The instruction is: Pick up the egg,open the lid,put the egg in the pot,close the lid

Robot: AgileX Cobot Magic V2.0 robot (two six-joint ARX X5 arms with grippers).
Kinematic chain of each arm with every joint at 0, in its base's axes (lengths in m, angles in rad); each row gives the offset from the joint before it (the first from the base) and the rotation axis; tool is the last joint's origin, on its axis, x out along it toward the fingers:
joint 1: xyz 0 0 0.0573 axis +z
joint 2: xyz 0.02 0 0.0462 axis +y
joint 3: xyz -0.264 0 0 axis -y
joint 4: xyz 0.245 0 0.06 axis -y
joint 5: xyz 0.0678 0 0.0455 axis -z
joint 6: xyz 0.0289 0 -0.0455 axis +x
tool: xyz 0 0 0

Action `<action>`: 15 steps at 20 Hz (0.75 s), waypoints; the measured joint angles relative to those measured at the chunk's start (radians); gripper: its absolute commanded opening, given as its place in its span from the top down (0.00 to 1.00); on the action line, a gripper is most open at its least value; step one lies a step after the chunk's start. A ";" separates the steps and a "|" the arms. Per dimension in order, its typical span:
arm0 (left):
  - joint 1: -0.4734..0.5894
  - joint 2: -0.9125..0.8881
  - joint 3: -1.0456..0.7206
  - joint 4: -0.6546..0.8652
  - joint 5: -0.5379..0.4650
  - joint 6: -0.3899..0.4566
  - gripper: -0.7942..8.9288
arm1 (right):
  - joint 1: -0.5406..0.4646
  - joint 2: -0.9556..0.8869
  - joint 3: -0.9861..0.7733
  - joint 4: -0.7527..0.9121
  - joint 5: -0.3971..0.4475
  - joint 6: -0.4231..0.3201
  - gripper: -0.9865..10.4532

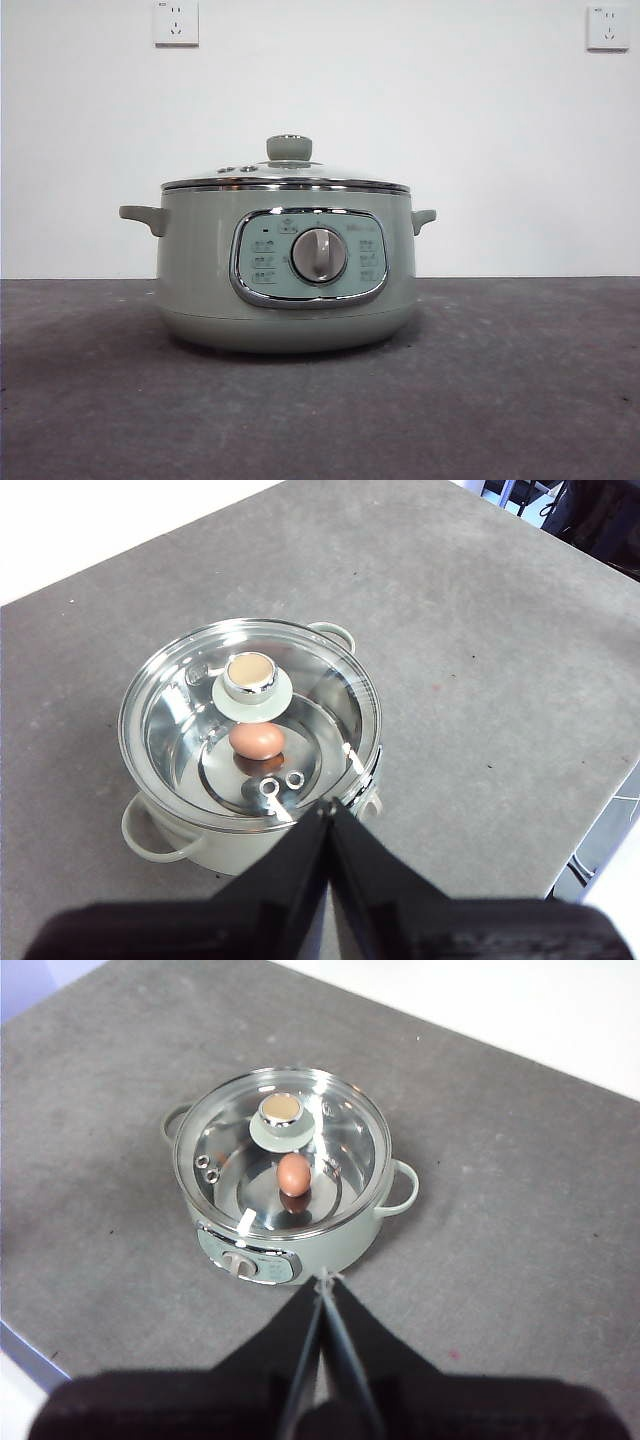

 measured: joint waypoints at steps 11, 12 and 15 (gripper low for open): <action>0.028 0.007 0.000 0.182 0.000 0.021 0.92 | 0.000 0.096 0.000 0.000 0.000 0.000 0.91; 0.058 0.000 -0.003 0.217 0.001 0.045 0.92 | 0.000 0.107 0.000 0.000 0.000 0.000 0.91; 0.198 -0.092 -0.095 0.376 0.043 0.100 0.92 | 0.000 0.140 0.000 0.000 0.000 0.000 0.91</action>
